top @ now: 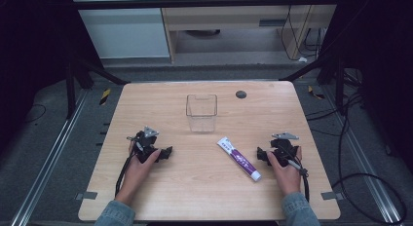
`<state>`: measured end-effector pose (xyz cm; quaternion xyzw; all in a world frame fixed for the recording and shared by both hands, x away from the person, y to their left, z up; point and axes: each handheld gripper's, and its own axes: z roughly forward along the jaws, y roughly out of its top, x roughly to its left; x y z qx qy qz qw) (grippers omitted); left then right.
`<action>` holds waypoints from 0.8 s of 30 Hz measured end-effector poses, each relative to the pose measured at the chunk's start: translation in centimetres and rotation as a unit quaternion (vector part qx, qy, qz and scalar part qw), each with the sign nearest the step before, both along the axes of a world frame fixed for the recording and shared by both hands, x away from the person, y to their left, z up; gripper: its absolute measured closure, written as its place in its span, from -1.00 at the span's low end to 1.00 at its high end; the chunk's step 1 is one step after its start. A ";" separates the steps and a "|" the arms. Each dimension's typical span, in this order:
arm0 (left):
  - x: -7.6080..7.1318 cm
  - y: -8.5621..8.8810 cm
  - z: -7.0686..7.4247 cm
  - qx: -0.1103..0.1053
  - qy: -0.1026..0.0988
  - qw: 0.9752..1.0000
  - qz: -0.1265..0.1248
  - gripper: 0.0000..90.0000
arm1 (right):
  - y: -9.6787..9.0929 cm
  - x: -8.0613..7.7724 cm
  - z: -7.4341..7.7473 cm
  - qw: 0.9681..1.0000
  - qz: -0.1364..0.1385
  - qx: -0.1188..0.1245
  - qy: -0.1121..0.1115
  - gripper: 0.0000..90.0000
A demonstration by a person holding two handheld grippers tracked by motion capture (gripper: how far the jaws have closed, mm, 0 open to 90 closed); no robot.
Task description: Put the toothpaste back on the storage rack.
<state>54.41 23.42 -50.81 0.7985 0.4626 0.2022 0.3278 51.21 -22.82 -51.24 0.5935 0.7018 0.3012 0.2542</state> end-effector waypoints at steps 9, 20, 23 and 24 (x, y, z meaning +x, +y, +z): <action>0.0 -0.1 0.0 0.000 0.000 1.000 0.003 -1.00 | -0.1 -0.1 0.0 1.000 0.009 0.001 0.001 -0.99; 0.0 -0.2 0.0 -0.001 -0.001 1.000 0.011 -1.00 | -0.3 -1.4 2.0 0.998 0.057 -0.022 0.000 -0.63; 0.0 -0.2 0.0 -0.001 0.000 1.000 0.012 -1.00 | 0.6 -2.5 3.4 0.997 0.077 -0.025 -0.001 -0.60; 0.0 -0.2 0.0 -0.001 -0.001 1.000 0.012 -1.00 | 1.0 -2.8 3.9 0.996 0.084 -0.029 0.002 -0.60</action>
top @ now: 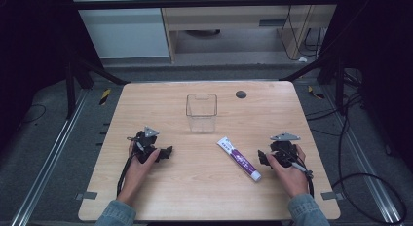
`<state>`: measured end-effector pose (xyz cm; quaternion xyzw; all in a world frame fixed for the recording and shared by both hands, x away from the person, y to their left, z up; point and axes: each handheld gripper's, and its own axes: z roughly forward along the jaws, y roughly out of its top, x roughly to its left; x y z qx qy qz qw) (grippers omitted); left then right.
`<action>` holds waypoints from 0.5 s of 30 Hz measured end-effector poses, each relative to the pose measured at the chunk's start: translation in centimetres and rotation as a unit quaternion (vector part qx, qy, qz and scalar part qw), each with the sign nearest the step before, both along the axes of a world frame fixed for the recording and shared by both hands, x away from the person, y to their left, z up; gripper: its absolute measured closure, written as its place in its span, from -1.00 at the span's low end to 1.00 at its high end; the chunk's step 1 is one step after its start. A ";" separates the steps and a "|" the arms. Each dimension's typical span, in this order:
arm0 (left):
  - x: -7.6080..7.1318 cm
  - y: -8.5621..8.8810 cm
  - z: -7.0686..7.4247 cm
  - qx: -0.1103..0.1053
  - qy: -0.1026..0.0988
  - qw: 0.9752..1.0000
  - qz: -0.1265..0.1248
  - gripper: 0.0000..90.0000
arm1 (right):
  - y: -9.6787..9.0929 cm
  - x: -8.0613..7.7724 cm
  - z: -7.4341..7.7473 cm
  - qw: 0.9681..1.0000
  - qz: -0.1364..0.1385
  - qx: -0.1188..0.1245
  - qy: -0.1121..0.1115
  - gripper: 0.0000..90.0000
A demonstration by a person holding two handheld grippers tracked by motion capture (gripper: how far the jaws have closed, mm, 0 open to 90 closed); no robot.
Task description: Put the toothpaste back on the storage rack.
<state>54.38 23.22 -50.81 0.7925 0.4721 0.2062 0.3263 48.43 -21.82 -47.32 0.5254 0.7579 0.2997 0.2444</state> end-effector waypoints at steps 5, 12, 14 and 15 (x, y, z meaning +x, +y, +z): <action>0.0 0.0 0.0 -0.001 0.000 1.000 0.002 -1.00 | 2.3 -1.0 2.6 0.999 0.037 -0.017 0.014 -0.56; 0.0 0.0 0.0 -0.001 0.000 1.000 0.002 -1.00 | 5.5 -0.6 4.6 0.995 0.087 -0.031 0.030 -0.44; 0.0 0.0 0.0 -0.001 0.000 1.000 0.002 -1.00 | 6.1 -0.1 4.7 0.994 0.100 -0.033 0.034 -0.39; 0.0 0.0 0.0 -0.001 0.000 1.000 0.002 -1.00 | 6.1 -0.1 4.7 0.994 0.100 -0.033 0.034 -0.39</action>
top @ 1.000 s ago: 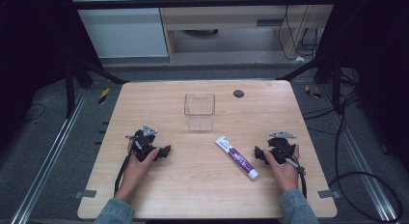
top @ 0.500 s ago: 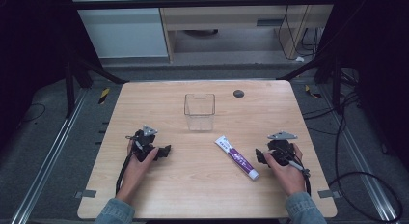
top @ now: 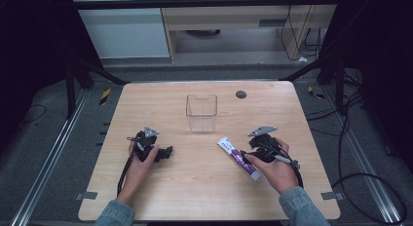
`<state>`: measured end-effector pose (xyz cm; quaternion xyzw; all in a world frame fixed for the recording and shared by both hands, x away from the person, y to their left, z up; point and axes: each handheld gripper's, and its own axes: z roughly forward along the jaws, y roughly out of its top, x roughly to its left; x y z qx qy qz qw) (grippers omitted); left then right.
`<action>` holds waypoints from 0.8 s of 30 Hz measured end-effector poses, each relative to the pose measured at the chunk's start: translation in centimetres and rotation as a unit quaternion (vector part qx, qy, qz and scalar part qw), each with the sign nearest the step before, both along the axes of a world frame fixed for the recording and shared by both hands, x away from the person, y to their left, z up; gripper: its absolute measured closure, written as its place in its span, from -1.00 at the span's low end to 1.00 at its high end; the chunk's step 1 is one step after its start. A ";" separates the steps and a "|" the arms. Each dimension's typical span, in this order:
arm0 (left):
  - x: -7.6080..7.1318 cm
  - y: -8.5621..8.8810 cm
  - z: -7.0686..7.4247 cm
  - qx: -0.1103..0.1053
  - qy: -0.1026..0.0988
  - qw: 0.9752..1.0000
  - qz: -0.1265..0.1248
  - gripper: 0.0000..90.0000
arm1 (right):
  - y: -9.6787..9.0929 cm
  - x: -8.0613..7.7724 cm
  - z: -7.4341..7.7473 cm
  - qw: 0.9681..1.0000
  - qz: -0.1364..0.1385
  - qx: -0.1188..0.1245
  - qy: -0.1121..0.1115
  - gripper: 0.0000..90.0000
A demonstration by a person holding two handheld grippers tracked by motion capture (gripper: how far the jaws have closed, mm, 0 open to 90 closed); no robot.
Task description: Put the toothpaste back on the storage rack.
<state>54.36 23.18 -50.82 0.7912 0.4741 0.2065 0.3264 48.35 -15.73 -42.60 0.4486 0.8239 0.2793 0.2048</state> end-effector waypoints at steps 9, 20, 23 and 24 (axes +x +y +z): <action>0.0 0.0 0.0 -0.001 0.000 1.000 0.001 -1.00 | 2.7 2.0 0.0 0.999 0.036 -0.005 0.030 -0.23; 0.0 0.0 0.0 -0.001 0.000 1.000 0.002 -1.00 | 5.2 3.8 -0.8 0.996 0.060 -0.020 0.062 -0.33; 0.0 0.0 0.0 -0.001 0.000 1.000 0.002 -1.00 | 5.5 4.2 -1.2 0.995 0.062 -0.028 0.071 -0.33; 0.0 0.0 0.0 -0.001 0.000 1.000 0.002 -1.00 | 5.5 4.4 -1.3 0.995 0.062 -0.031 0.074 -0.30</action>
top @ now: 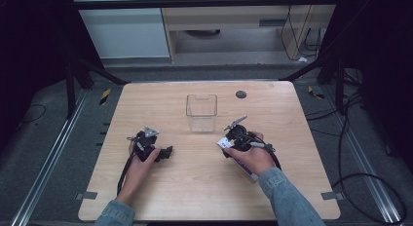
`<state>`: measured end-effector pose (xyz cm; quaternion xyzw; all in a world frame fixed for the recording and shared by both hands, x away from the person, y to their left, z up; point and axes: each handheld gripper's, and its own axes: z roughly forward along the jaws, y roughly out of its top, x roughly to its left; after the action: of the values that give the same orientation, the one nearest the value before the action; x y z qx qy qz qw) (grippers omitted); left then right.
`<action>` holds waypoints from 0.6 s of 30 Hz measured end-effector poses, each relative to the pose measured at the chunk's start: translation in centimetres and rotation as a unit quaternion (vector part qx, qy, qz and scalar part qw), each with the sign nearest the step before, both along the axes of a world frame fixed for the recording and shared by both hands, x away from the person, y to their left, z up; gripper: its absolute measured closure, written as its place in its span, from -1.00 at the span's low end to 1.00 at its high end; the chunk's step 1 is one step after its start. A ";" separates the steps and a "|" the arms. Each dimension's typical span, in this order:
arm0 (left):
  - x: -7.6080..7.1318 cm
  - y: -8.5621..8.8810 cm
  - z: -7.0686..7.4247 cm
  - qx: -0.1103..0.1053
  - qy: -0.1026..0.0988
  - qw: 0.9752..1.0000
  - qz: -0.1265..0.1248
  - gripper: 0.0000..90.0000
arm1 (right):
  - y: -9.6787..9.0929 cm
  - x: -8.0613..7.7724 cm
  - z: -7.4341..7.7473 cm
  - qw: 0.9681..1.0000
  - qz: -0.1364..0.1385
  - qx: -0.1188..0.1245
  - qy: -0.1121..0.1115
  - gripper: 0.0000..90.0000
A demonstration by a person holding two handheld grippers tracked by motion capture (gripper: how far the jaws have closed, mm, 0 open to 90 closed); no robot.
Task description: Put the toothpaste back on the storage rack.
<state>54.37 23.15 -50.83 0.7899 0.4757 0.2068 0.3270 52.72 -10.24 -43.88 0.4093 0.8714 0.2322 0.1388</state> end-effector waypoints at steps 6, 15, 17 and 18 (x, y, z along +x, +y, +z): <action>0.0 0.0 0.0 0.000 0.000 1.000 0.000 -1.00 | 0.0 0.7 -0.7 1.000 -0.006 -0.009 0.018 -0.18; 0.0 0.0 0.0 0.000 0.000 1.000 0.000 -1.00 | 0.0 1.2 -2.4 0.998 -0.020 -0.017 0.050 -0.11; 0.0 0.0 0.0 0.000 0.000 1.000 -0.001 -1.00 | 0.0 1.4 -2.7 0.998 -0.022 -0.020 0.054 -0.08; 0.0 0.0 0.0 0.000 0.000 1.000 -0.001 -1.00 | 0.0 1.4 -2.7 0.998 -0.022 -0.020 0.054 -0.08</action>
<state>54.39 23.15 -50.83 0.7900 0.4752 0.2067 0.3276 54.09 -10.23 -46.62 0.4377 0.8727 0.1891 0.1051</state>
